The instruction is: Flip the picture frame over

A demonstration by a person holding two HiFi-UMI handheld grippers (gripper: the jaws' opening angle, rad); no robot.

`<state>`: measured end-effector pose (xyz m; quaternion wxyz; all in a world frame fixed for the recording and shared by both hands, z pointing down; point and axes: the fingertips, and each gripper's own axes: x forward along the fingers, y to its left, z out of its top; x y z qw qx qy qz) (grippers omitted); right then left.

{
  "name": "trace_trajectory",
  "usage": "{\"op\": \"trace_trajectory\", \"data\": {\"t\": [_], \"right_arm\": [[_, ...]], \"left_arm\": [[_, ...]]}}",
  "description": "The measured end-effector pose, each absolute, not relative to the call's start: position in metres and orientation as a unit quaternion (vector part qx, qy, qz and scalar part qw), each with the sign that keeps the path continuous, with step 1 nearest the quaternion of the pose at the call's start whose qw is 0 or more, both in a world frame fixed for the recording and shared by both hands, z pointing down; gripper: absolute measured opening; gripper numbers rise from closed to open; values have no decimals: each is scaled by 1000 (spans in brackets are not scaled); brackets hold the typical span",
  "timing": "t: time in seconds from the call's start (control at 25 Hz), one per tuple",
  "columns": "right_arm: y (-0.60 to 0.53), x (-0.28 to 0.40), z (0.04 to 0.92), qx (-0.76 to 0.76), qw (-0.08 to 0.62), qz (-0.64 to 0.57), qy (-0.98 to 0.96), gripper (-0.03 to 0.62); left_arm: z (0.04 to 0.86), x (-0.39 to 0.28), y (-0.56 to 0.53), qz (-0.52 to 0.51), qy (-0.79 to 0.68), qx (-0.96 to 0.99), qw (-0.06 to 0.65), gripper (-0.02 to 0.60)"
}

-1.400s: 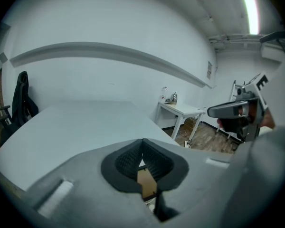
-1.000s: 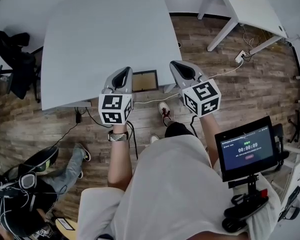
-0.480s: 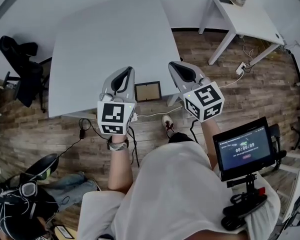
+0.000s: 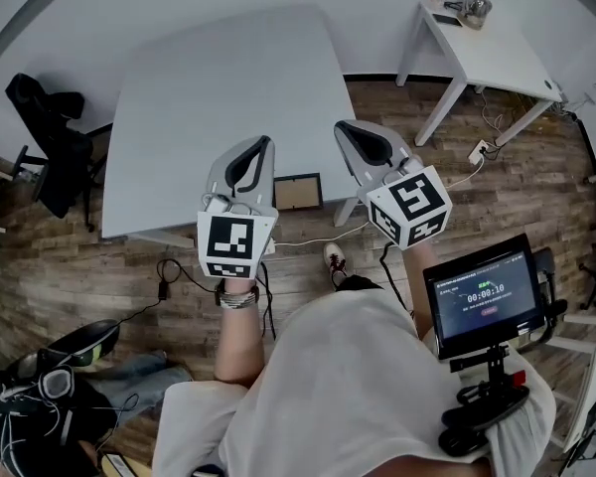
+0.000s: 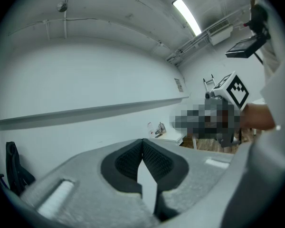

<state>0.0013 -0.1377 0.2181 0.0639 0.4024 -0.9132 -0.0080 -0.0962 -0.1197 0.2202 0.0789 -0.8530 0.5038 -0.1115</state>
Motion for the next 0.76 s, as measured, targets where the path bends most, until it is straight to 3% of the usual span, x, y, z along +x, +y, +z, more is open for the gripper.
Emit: {"op": "trace_trajectory", "data": {"t": [0.76], "right_arm": [[-145,3,217,407,68,-7,-911,2]], "left_arm": [[216,-102,-126,-104,507,-852,81,5]]}}
